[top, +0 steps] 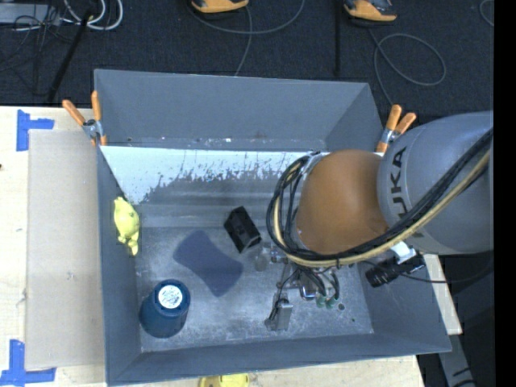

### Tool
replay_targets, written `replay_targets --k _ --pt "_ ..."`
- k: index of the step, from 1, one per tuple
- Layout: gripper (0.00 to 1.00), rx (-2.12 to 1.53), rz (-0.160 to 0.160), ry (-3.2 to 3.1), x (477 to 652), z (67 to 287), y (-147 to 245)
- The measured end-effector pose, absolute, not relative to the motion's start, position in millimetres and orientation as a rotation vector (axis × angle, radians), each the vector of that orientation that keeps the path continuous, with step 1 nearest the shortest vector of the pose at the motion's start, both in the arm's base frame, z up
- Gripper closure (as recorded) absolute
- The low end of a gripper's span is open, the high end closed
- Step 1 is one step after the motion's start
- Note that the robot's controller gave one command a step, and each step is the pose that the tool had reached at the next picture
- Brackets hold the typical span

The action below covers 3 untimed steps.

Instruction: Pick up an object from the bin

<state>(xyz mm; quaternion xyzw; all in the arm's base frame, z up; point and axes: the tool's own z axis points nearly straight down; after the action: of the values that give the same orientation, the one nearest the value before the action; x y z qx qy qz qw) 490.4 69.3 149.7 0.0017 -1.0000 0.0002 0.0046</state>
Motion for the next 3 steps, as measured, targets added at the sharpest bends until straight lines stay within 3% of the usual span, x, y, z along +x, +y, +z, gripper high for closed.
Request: replay_targets --k 1,2,3 --pt "0.00 0.000 0.000 -3.140 492.3 154.1 68.9" --pt "0.00 -0.160 -0.003 -3.143 532.0 87.0 129.2" --pt "0.00 -0.119 0.002 -3.135 537.1 94.7 142.0"
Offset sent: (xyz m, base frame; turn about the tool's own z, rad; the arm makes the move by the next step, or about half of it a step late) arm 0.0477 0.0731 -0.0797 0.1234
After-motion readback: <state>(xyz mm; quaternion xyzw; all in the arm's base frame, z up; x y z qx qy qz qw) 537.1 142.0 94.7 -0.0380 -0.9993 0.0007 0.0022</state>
